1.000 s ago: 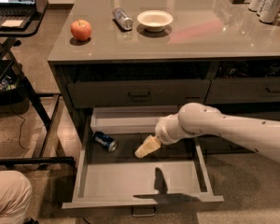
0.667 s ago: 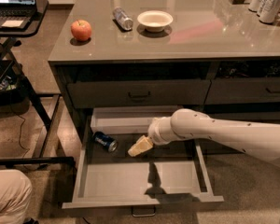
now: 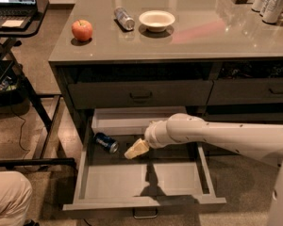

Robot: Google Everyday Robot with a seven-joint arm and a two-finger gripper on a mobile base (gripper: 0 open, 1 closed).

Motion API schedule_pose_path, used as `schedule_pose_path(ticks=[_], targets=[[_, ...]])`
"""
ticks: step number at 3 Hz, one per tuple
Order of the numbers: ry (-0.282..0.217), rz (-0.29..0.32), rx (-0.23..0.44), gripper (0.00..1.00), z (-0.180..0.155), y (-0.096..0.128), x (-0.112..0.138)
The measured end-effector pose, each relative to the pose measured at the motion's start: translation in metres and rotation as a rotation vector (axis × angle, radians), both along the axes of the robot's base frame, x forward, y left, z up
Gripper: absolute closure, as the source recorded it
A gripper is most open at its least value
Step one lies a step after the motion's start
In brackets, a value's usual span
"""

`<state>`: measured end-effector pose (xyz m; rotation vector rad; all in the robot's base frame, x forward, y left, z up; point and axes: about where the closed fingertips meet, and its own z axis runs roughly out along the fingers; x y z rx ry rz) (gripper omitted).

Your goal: Pick pepsi can from middle drawer and place on counter

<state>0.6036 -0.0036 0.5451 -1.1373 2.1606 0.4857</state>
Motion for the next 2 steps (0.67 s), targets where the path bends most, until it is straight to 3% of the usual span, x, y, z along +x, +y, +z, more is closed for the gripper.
schedule_pose_path(ticks=[2], targets=[[-0.021,0.080,0.085,0.00,-0.054,0.082,0.022]])
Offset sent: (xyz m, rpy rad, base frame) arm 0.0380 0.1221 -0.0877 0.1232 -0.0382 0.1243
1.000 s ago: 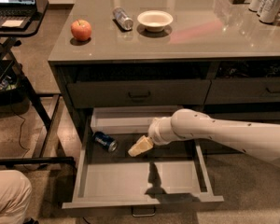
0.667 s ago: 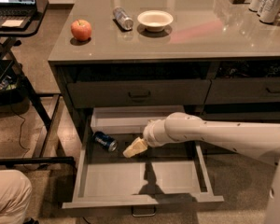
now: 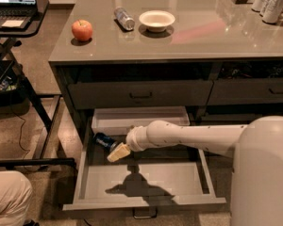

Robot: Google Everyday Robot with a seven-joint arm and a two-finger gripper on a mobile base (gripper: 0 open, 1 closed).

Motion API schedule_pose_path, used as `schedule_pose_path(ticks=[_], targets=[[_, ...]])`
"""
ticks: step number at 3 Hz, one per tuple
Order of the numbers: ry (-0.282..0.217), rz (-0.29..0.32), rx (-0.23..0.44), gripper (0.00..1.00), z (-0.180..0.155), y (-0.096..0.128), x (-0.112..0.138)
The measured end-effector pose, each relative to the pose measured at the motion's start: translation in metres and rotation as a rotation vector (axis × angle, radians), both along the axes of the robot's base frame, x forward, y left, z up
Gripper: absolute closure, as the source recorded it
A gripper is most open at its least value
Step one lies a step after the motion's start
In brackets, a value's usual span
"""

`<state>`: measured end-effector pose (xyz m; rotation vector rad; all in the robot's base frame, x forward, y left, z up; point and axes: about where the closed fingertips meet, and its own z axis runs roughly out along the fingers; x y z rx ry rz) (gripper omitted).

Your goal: Pick pepsi can from middle drawer and place on counter

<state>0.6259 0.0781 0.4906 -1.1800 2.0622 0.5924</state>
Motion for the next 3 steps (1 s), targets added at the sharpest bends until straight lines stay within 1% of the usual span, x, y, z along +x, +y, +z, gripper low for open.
schedule_pose_path(ticks=[1,2,3], targets=[[-0.007,0.035,-0.005,0.00,-0.037,0.023,0.018],[0.008,0.050,-0.013,0.00,-0.067,0.033,0.028],[0.020,0.050,-0.012,0.14,-0.086,0.043,0.033]])
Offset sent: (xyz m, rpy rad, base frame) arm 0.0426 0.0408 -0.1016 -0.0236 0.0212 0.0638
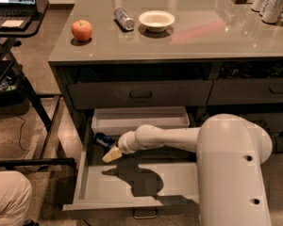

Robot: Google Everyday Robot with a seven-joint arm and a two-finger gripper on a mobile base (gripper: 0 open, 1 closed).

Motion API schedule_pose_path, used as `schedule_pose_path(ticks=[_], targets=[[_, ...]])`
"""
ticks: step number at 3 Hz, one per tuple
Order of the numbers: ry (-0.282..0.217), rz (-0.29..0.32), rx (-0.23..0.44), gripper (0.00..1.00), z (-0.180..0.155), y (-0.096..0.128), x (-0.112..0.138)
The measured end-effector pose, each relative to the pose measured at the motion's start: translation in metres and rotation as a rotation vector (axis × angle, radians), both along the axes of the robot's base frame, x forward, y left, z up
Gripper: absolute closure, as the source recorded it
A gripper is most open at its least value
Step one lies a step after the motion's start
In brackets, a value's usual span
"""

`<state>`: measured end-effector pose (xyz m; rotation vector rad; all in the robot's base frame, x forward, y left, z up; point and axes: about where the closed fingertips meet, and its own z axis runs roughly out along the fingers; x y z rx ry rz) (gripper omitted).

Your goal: Pick pepsi can from middle drawer and place on counter

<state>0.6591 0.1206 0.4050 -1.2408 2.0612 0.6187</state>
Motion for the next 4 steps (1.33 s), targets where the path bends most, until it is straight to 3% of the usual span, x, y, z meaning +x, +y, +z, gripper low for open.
schedule_pose_path(ticks=[1,3,4], targets=[[0.012,0.007,0.000,0.31,-0.012,0.012,0.003],[0.033,0.005,0.012,0.02,-0.022,0.030,0.014],[0.047,-0.017,0.017,0.07,-0.022,0.036,0.023]])
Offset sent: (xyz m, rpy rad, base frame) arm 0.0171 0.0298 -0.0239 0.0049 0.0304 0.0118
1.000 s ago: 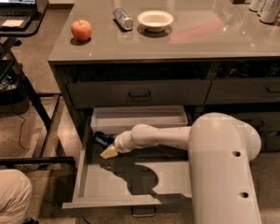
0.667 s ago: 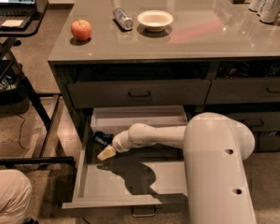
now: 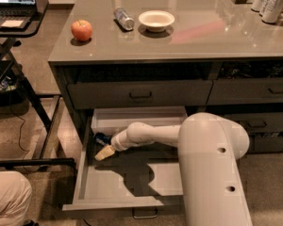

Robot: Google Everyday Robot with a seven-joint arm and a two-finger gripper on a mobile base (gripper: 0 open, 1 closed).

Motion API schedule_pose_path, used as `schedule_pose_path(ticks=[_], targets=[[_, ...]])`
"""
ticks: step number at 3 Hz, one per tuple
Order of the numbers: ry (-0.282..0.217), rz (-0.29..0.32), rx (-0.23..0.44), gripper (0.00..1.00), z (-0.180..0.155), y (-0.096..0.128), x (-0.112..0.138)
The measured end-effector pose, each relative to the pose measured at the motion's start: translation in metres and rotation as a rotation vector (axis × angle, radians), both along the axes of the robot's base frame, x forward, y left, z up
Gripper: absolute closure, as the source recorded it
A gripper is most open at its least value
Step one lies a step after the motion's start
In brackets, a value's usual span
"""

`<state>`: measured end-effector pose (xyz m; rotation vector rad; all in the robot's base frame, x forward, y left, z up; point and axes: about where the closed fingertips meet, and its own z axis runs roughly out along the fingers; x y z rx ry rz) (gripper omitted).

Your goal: Pick pepsi can from middle drawer and place on counter

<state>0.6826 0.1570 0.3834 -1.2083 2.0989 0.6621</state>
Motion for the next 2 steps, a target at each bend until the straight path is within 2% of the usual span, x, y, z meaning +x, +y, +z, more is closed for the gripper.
schedule_pose_path(ticks=[2], targets=[[0.031,-0.049,0.015,0.50,-0.0022,0.0020,0.0069]])
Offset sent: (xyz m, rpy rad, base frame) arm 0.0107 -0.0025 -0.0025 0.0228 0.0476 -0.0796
